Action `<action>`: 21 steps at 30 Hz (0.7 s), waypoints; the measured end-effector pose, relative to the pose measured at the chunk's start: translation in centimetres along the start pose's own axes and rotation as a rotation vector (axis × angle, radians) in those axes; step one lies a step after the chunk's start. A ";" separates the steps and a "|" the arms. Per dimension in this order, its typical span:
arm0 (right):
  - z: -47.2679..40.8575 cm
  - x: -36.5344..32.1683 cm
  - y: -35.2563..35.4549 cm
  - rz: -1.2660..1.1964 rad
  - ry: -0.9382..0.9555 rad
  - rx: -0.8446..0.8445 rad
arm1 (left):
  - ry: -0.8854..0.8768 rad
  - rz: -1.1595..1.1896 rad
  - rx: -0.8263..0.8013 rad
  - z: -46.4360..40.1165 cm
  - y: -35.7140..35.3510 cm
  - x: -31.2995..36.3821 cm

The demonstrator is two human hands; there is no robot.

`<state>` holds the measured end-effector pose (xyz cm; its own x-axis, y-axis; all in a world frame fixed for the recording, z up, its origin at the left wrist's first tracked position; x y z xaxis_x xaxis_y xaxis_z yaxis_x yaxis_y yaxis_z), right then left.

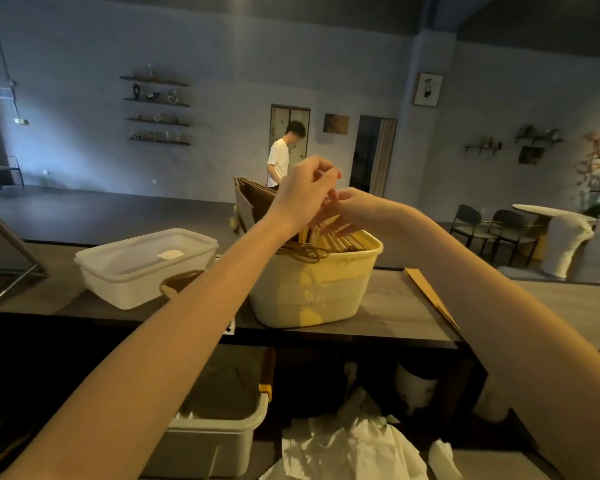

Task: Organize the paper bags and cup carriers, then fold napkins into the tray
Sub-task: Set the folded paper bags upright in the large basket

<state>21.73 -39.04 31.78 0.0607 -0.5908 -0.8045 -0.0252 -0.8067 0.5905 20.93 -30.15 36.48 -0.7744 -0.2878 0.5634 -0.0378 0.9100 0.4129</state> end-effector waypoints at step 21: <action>14.9 25.1 19.5 0.234 -0.469 0.686 | 0.538 0.280 -0.580 6.7 -28.0 -0.2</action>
<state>7.89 -69.82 22.15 -0.4360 -0.5666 -0.6992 -0.5915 -0.4051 0.6972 17.97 -53.57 20.01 -0.2948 -0.3113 0.9034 0.5558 0.7132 0.4271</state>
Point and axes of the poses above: each hand's wrist, its own z-axis away from the middle knuckle, its own y-axis out of the back of the hand, x = y × z, the point moved 9 cm from there along -z, towards the middle knuckle, and after that the axes turned 8 degrees about -z, right-handed, at the moved point
